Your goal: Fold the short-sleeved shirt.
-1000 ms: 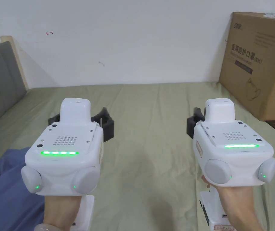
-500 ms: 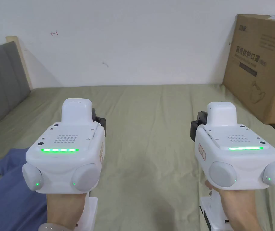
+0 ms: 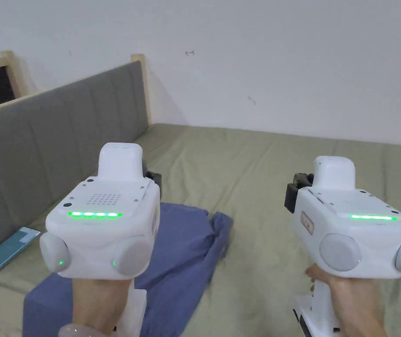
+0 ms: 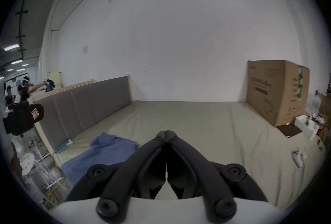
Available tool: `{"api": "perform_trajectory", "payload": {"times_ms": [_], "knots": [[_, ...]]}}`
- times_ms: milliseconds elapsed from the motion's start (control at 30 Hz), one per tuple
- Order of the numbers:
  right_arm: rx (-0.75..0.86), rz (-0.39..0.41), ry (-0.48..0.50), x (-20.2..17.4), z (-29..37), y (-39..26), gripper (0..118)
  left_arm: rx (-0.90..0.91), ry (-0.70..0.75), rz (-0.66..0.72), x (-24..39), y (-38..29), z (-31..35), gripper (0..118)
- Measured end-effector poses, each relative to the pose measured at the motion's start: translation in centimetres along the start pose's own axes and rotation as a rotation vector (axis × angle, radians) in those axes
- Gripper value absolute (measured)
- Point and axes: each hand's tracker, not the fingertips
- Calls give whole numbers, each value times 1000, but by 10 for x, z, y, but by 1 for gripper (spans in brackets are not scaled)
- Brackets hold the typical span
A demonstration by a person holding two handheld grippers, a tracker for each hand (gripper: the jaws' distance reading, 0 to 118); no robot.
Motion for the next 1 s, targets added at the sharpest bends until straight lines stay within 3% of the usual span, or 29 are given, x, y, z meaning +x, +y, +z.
{"api": "perform_trajectory", "payload": {"times_ms": [300, 633, 667, 700, 733, 767, 833, 1000], "knots": [[-46, 62, 109, -51, -24, -11, 0, -66, 119, 52, -55, -18, -7, 0], [-146, 55, 87, -38, -49, -36, 0, -326, 33, 71, -44, -72, -78, 3], [-157, 53, 81, -35, -51, -39, 0, -356, 21, 59, -39, -81, -84, 15], [-170, 53, 76, -32, -54, -43, 0, -385, 17, 58, -35, -90, -92, 40], [-183, 53, 73, -29, -63, -50, 0, -406, 13, 60, -32, -98, -100, 96], [-194, 52, 68, -26, -67, -54, 0, -447, -9, 73, -30, -107, -110, 118], [-218, 55, 58, -21, -74, -60, 0, -481, -64, 111, -25, -129, -125, 112], [-279, 31, 38, -9, -91, -70, 0, -587, -54, 86, -5, -151, -144, 116]]}}
